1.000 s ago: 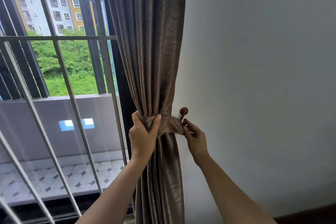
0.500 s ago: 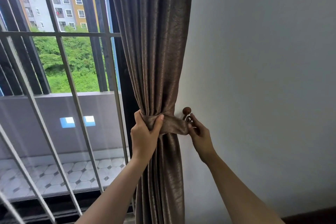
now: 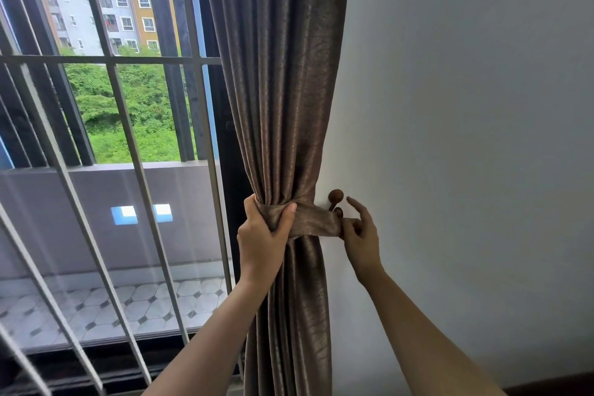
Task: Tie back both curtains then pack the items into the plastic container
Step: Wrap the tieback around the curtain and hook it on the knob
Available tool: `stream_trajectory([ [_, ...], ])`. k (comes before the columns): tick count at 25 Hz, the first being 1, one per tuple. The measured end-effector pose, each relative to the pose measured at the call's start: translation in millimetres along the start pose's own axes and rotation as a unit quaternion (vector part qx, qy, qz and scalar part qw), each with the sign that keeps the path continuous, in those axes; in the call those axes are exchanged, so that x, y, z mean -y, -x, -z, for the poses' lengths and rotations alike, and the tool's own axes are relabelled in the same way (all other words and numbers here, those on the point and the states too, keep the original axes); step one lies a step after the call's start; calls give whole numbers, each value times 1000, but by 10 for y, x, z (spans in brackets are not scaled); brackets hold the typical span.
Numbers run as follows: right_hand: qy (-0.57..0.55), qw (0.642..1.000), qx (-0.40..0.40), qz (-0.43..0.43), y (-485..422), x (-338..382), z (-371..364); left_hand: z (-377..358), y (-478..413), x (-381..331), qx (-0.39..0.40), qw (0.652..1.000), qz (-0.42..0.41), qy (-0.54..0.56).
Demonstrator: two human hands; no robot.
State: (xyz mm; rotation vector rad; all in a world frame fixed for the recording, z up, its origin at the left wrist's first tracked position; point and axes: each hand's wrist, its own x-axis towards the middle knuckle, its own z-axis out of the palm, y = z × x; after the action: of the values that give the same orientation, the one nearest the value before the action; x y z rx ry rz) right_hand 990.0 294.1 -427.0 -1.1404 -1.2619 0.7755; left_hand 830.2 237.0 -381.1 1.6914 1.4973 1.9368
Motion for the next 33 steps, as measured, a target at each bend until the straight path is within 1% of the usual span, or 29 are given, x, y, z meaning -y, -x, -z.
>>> stream_trajectory([
  [3,29,999,3,39,15,17,-7,6,-11,6,-2,1000,-6,3],
  [7,50,997,0,60,-19,35,-18,-6,-15,22,1,1000,-10,1],
  [10,54,998,2,35,-53,-15,-71,-10,-9,30,0,1000,-6,-4],
  [13,1,1000,2,0,4,-121,-181,0,-1,41,3,1000,-15,-12],
  [15,-34,999,-9,-7,29,-162,-247,-8,-3,33,6,1000,-18,-6],
  [18,-16,999,-26,-9,65,-144,-328,15,1,34,17,1000,7,16],
  [19,-8,1000,-19,-15,115,-138,-334,44,33,61,34,999,16,29],
  [21,-4,999,11,-37,261,-170,-302,121,166,152,104,993,35,39],
  [23,-36,995,62,-70,407,-235,-226,167,355,290,189,980,55,-5],
  [24,-42,991,105,-74,449,-246,-178,180,439,352,209,975,63,-33],
  [26,-13,980,193,-43,490,-217,-68,214,529,434,210,971,90,-67],
  [27,3,977,214,-26,518,-176,-24,253,542,449,221,967,103,-69],
  [29,7,979,202,-6,631,-95,25,377,557,424,281,952,106,-56],
  [31,2,987,159,2,821,-122,22,487,588,378,342,934,80,-69],
  [32,6,990,143,2,932,-137,-2,506,608,380,352,929,61,-90],
  [33,23,990,137,-4,1026,-164,-34,503,621,388,347,930,39,-115],
])
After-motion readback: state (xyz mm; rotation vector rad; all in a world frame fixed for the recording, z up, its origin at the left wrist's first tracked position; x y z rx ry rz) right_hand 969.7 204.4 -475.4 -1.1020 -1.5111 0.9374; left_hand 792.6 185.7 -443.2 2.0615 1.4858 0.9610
